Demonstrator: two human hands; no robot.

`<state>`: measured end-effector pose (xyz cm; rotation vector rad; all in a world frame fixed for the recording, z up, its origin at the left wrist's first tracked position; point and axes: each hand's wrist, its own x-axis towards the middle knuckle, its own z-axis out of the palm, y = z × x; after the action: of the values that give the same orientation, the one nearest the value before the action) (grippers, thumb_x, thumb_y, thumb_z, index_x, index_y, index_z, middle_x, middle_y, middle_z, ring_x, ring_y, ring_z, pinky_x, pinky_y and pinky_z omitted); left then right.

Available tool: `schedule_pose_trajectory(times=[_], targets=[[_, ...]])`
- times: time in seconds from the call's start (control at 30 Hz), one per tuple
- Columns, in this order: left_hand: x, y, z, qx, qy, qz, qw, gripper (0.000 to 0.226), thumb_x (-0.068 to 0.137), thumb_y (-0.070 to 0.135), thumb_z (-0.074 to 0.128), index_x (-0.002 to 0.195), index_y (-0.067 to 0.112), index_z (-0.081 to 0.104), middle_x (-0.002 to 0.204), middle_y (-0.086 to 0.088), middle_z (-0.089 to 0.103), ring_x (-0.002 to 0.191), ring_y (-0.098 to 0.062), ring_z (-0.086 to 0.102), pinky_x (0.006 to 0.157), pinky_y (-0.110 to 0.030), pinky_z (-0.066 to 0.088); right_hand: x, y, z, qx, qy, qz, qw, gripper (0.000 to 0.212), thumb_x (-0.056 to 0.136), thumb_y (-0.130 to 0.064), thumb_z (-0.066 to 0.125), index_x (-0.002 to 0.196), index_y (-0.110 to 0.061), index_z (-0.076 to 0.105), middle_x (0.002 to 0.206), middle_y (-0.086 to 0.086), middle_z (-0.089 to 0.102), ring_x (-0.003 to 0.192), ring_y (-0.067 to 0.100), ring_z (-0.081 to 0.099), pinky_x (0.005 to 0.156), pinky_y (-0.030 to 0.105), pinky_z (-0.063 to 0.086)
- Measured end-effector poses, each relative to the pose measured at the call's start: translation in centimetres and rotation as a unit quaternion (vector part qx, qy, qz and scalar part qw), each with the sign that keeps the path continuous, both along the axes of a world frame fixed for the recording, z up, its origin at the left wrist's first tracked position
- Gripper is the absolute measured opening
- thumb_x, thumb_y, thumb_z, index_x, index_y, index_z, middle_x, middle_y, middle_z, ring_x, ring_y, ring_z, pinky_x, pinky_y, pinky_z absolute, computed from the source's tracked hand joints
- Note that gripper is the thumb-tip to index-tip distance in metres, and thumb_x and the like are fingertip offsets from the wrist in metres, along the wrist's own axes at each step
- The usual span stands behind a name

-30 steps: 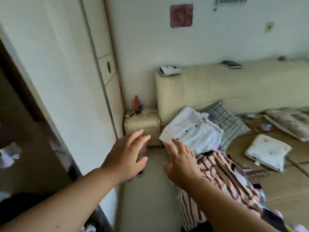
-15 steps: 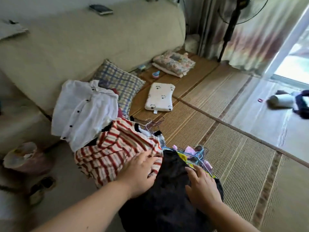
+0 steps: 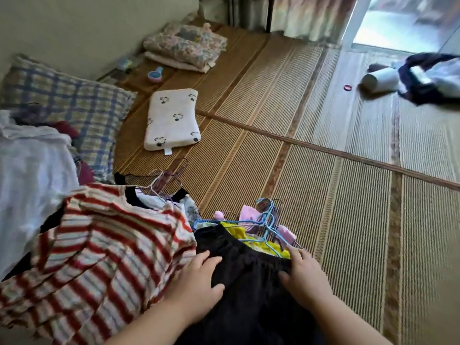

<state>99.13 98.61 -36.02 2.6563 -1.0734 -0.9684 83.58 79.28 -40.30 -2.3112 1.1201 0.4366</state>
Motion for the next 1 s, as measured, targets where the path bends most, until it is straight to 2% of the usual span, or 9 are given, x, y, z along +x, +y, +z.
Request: schedule_pose_trajectory(times=[0.2, 0.33, 0.4, 0.47, 0.57, 0.63, 0.7, 0.87, 1.0], targets=[[2.2, -5.3, -8.8, 0.015, 0.012, -0.022, 1.0, 0.068, 0.086, 0.043, 0.052, 0.147, 0.036, 0.022, 0.158, 0.003, 0.012, 0.145, -0.016, 0.011, 0.116, -0.038, 0.019, 2.6, -3.2, -7.3, -0.014, -0.006, -0.019, 1.0, 0.082, 0.08, -0.05, 0.057, 0.148, -0.036, 0.012, 0.149, -0.012, 0.028, 0.132, 0.017, 0.036, 0.102, 0.044, 0.04], [1.9, -6.6, -12.8, 0.05, 0.022, -0.041, 0.998, 0.071, 0.086, 0.045, 0.049, 0.148, 0.039, 0.015, 0.16, 0.005, -0.001, 0.146, -0.018, -0.002, 0.114, -0.045, 0.016, 3.5, -5.0, -10.8, 0.002, 0.043, -0.079, 0.996, 0.075, 0.084, -0.051, 0.053, 0.146, -0.03, 0.017, 0.147, -0.001, 0.031, 0.135, 0.023, 0.031, 0.106, 0.053, 0.033], [1.7, -6.3, -13.8, 0.062, 0.016, -0.053, 0.997, 0.072, 0.086, 0.045, 0.049, 0.148, 0.039, 0.013, 0.159, 0.006, -0.007, 0.146, -0.018, -0.007, 0.115, -0.046, 0.013, 3.8, -5.6, -11.6, -0.01, 0.047, -0.088, 0.995, 0.07, 0.082, -0.054, 0.054, 0.142, -0.028, 0.027, 0.133, 0.0, 0.047, 0.123, 0.023, 0.044, 0.097, 0.047, 0.041], [1.6, -6.1, -14.1, 0.058, 0.009, -0.05, 0.997, 0.071, 0.086, 0.046, 0.049, 0.148, 0.039, 0.014, 0.159, 0.006, -0.008, 0.146, -0.018, -0.007, 0.116, -0.046, 0.013, 4.0, -6.1, -11.9, 0.007, 0.035, -0.091, 0.995, 0.053, 0.079, -0.048, 0.059, 0.125, -0.028, 0.042, 0.112, -0.001, 0.06, 0.104, 0.022, 0.057, 0.083, 0.037, 0.048], [1.5, -6.3, -13.5, 0.055, 0.021, -0.034, 0.998, 0.07, 0.086, 0.045, 0.05, 0.147, 0.038, 0.018, 0.16, 0.005, -0.004, 0.146, -0.018, -0.004, 0.116, -0.044, 0.014, 3.8, -7.0, -11.1, 0.107, 0.025, -0.116, 0.987, 0.014, 0.079, -0.031, 0.059, 0.091, -0.024, 0.056, 0.086, -0.003, 0.065, 0.078, 0.014, 0.061, 0.061, 0.025, 0.041], [1.4, -6.8, -12.4, 0.043, 0.035, -0.012, 0.998, 0.069, 0.086, 0.044, 0.051, 0.147, 0.036, 0.021, 0.159, 0.003, 0.003, 0.146, -0.019, 0.0, 0.116, -0.043, 0.015, 3.3, -7.5, -10.0, 0.147, 0.01, -0.113, 0.983, 0.009, 0.08, -0.028, 0.061, 0.076, -0.023, 0.054, 0.075, -0.006, 0.061, 0.067, 0.007, 0.056, 0.053, 0.023, 0.035], [1.0, -7.4, -11.1, 0.014, 0.041, 0.009, 0.999, 0.068, 0.087, 0.043, 0.052, 0.147, 0.035, 0.022, 0.158, 0.002, 0.011, 0.145, -0.02, 0.005, 0.117, -0.041, 0.017, 2.9, -7.6, -8.5, 0.173, -0.021, -0.111, 0.978, 0.015, 0.083, -0.032, 0.063, 0.076, -0.022, 0.054, 0.074, -0.005, 0.06, 0.065, 0.007, 0.053, 0.053, 0.022, 0.036], [-1.3, -8.9, -7.3, -0.091, 0.019, -0.004, 0.996, 0.065, 0.086, 0.039, 0.054, 0.144, 0.032, 0.028, 0.146, 0.004, 0.027, 0.137, -0.02, 0.019, 0.114, -0.03, 0.018, 1.8, -6.2, -4.5, 0.296, -0.057, -0.124, 0.945, 0.017, 0.088, -0.038, 0.06, 0.099, -0.025, 0.056, 0.096, 0.0, 0.065, 0.088, 0.015, 0.062, 0.078, 0.03, 0.051], [-3.1, -10.5, -5.0, -0.17, 0.012, 0.049, 0.984, 0.066, 0.085, 0.042, 0.057, 0.144, 0.026, 0.033, 0.137, 0.001, 0.039, 0.129, -0.019, 0.029, 0.111, -0.029, 0.021, 0.9, -4.6, -2.5, 0.32, -0.084, -0.123, 0.936, 0.027, 0.086, -0.049, 0.058, 0.098, -0.024, 0.057, 0.095, -0.001, 0.064, 0.083, 0.011, 0.06, 0.072, 0.027, 0.047]])
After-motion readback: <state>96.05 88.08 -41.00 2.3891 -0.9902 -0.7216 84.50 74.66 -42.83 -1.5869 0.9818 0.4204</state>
